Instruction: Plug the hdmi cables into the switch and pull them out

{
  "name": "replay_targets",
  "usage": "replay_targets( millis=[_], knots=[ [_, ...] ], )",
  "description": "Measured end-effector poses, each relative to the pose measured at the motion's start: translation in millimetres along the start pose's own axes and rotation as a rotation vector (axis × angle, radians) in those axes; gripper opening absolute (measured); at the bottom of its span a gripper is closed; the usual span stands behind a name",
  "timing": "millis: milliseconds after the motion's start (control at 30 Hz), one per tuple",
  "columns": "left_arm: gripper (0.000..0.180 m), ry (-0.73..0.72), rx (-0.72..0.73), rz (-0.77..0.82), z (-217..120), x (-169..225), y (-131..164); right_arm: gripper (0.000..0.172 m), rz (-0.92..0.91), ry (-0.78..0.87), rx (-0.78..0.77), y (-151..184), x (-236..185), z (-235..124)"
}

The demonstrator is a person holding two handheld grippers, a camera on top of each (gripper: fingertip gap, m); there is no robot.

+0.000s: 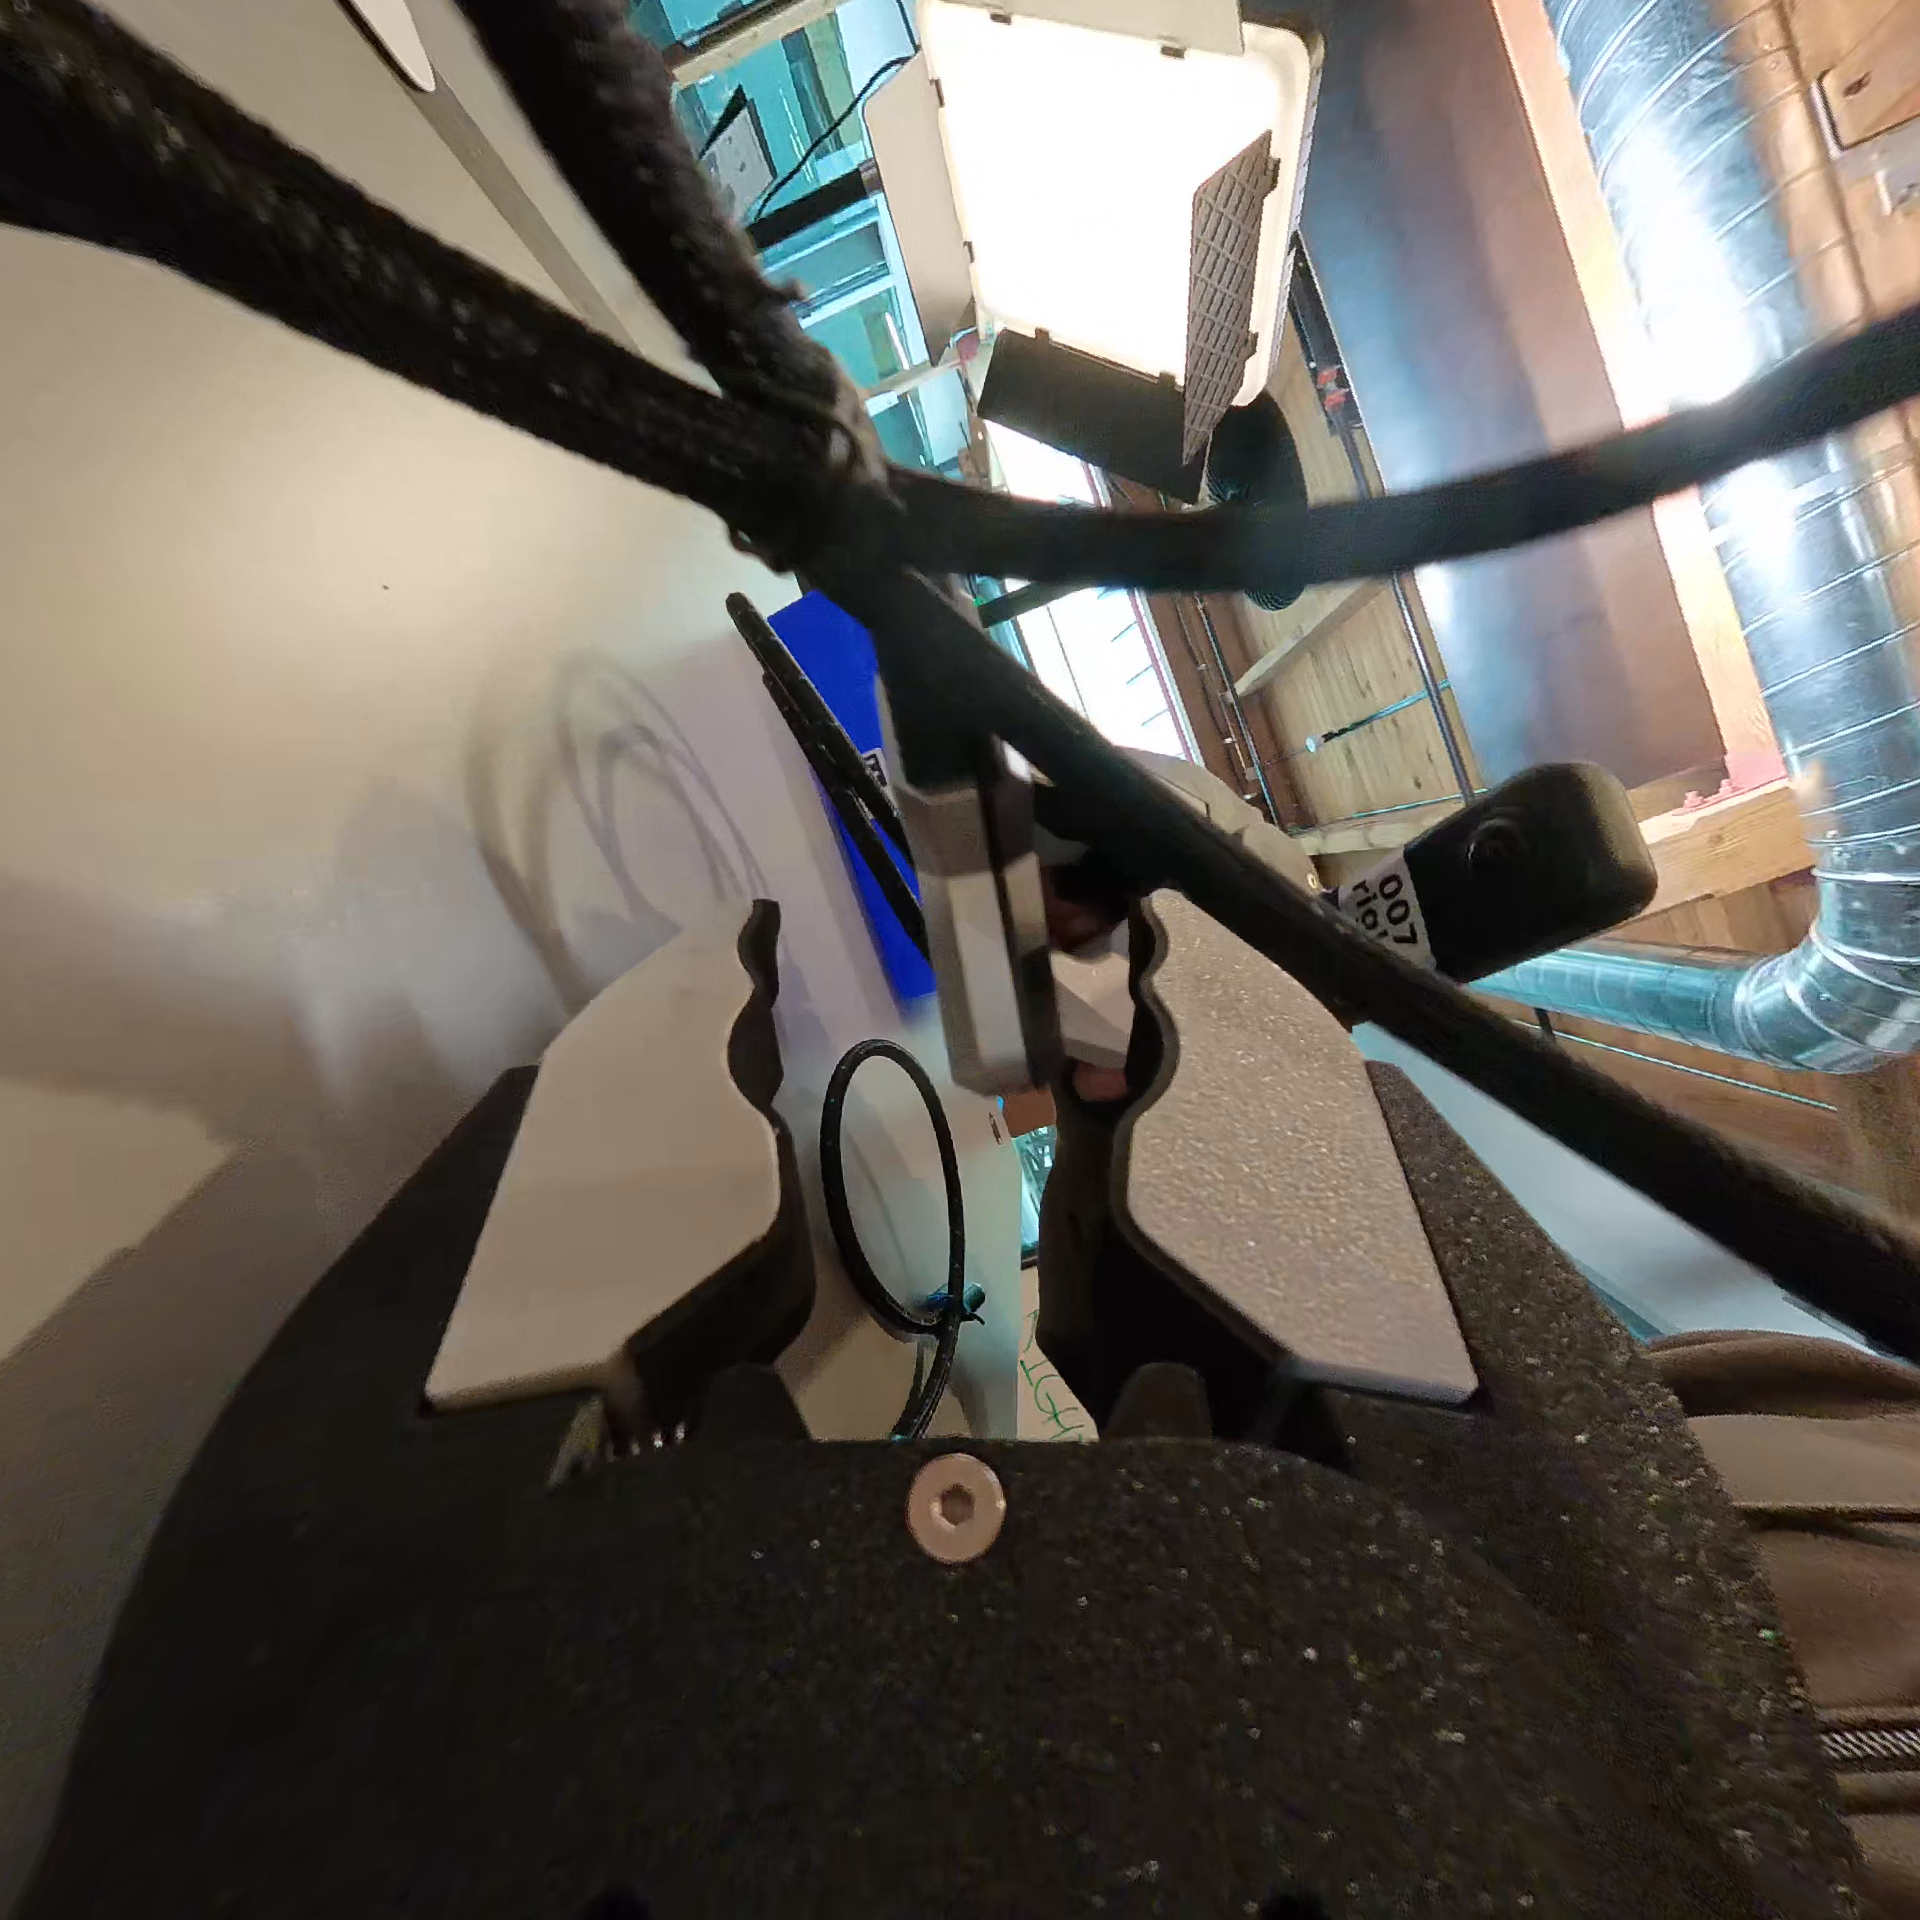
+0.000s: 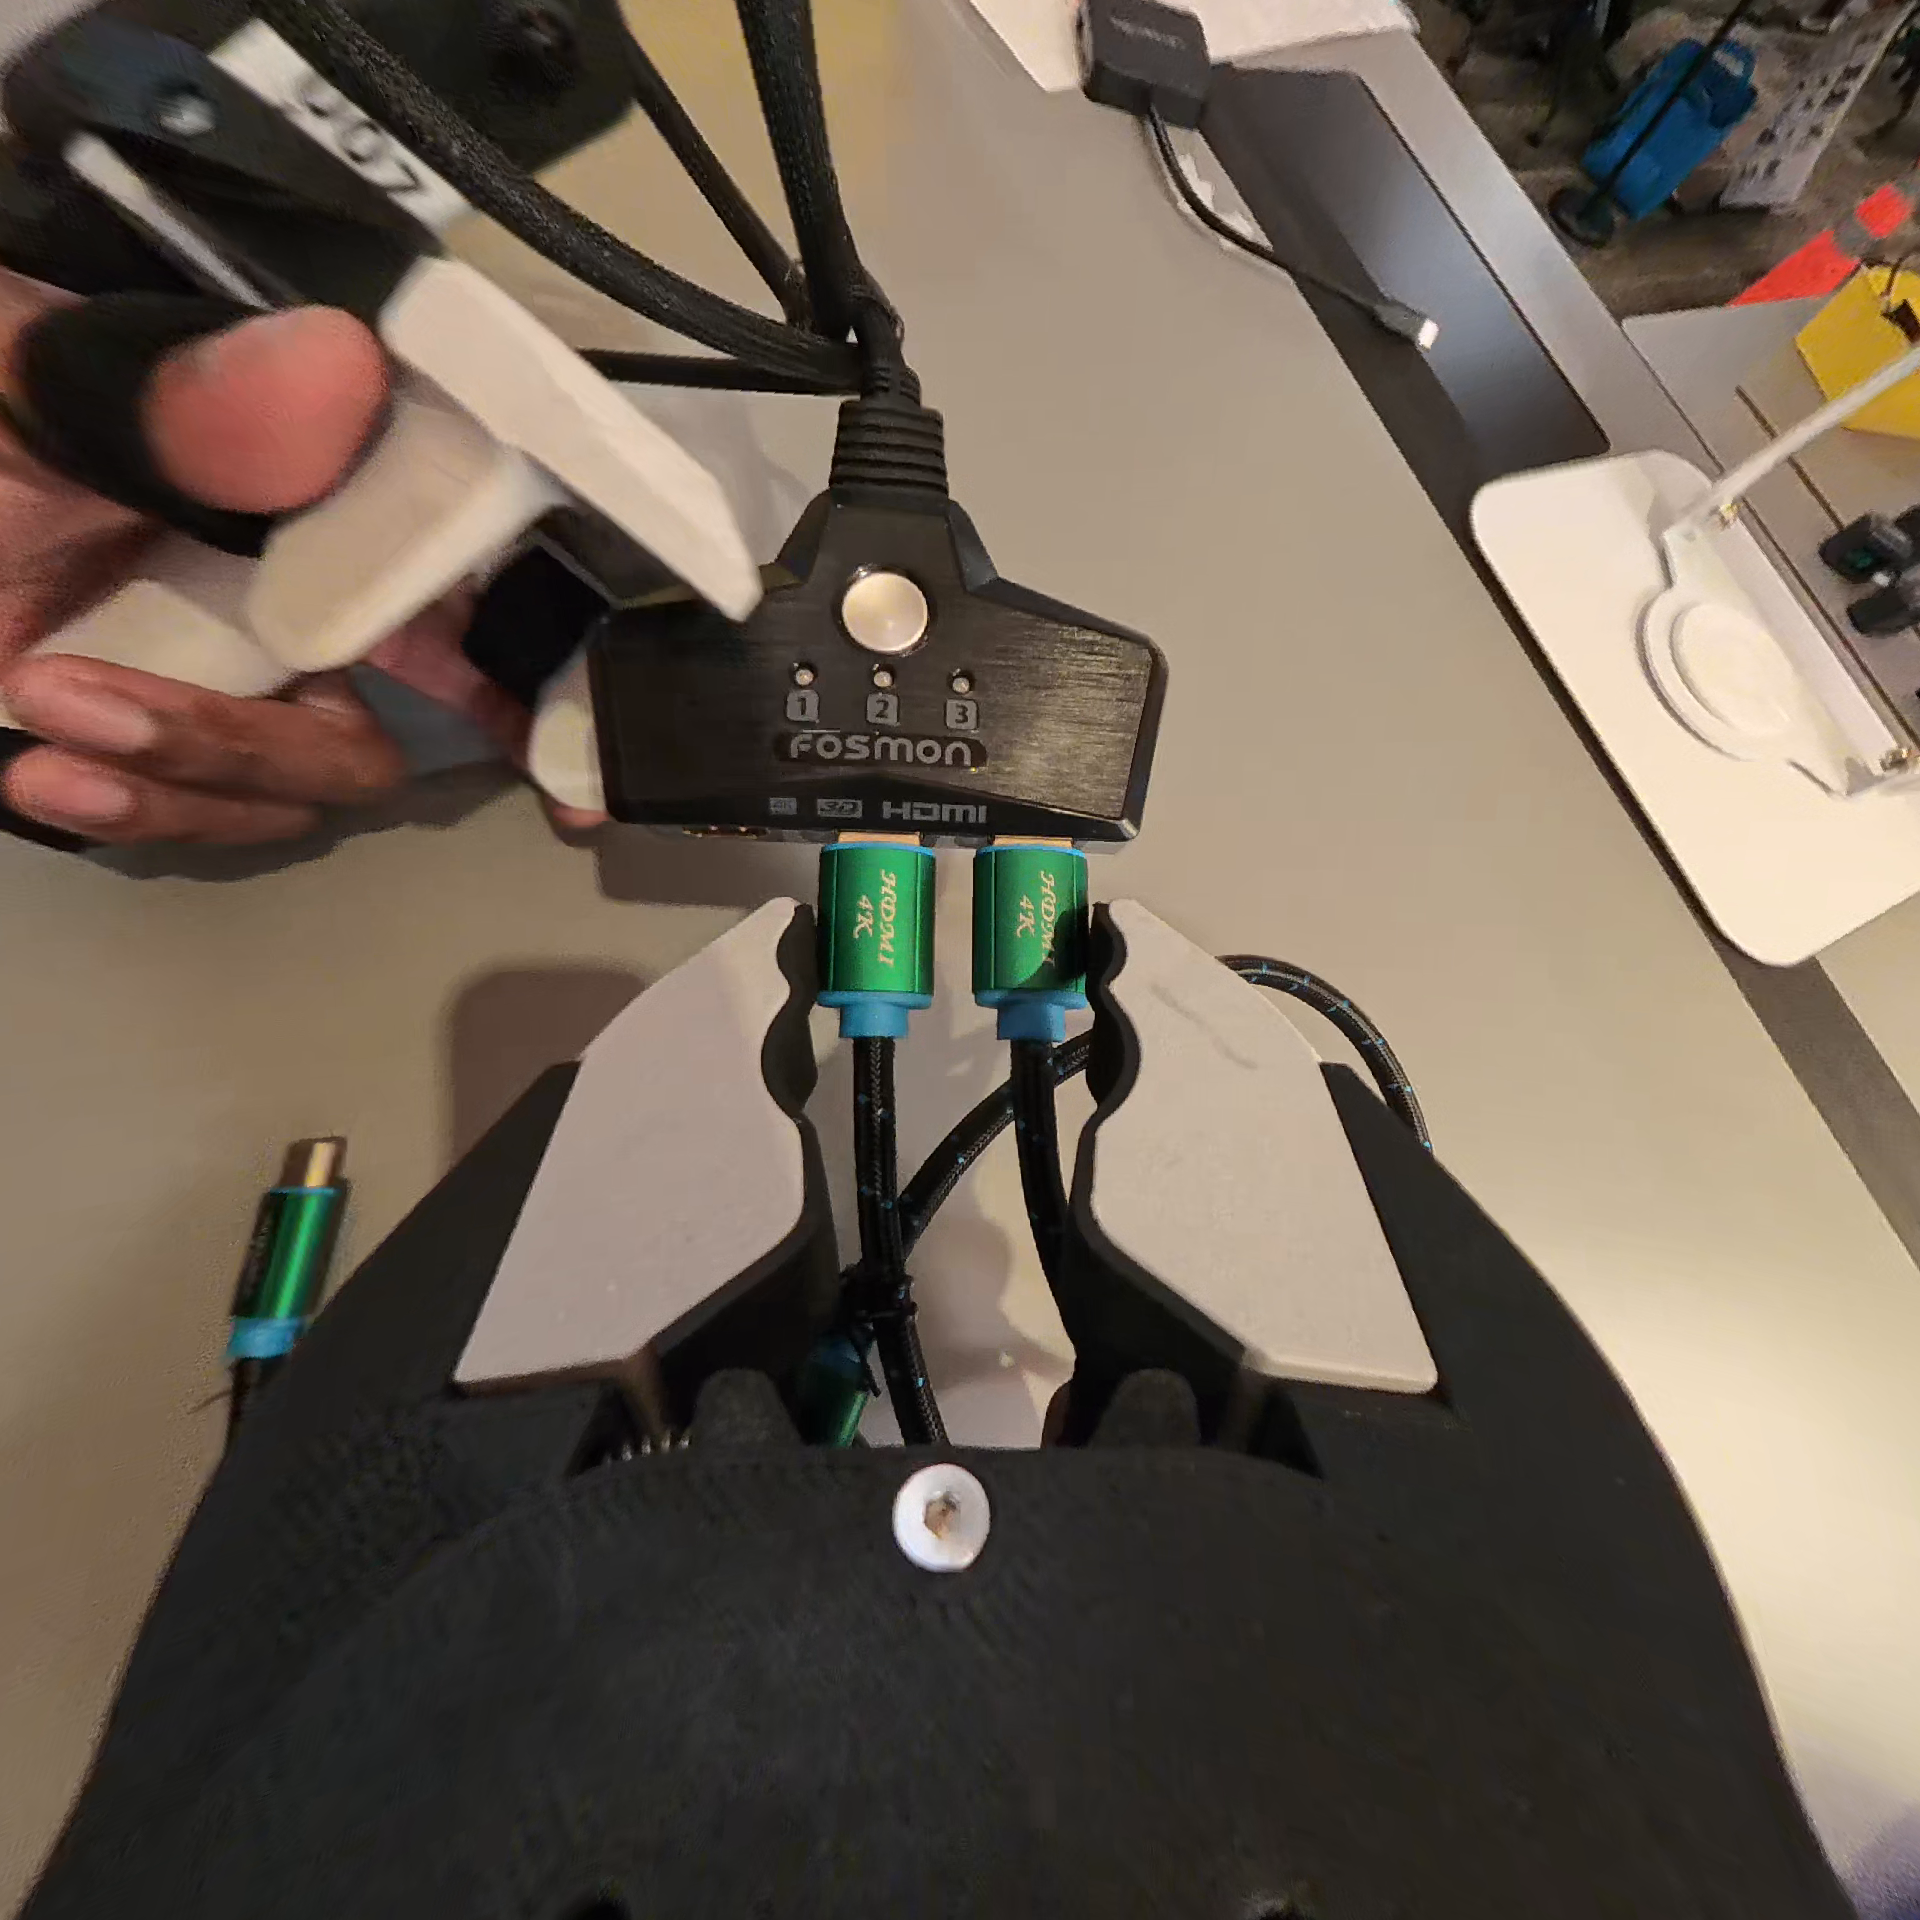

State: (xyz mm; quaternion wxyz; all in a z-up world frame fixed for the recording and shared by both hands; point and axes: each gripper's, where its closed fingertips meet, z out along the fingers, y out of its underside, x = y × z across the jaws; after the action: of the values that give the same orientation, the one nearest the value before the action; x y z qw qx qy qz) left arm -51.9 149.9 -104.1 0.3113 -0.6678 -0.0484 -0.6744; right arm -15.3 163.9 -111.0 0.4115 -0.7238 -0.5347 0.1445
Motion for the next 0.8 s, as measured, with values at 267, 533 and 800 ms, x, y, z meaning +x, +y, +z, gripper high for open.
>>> replay_targets(
  millis=[267, 533, 800],
  knots=[
    [0.023, 0.090, 0.056, -0.024, -4, 7, -8, 0.051, -0.173, 0.076, 0.046, -19, -19, 5],
    [0.026, -0.002, 0.230, -0.029, -22, 0, -28, 0.034, -0.605, 0.493, -0.028, -25, -18, -3],
    [0.025, 0.065, 0.215, -0.005, -15, 16, -24, 0.015, -0.617, 0.512, -0.039, -28, -21, 3]
  ],
)
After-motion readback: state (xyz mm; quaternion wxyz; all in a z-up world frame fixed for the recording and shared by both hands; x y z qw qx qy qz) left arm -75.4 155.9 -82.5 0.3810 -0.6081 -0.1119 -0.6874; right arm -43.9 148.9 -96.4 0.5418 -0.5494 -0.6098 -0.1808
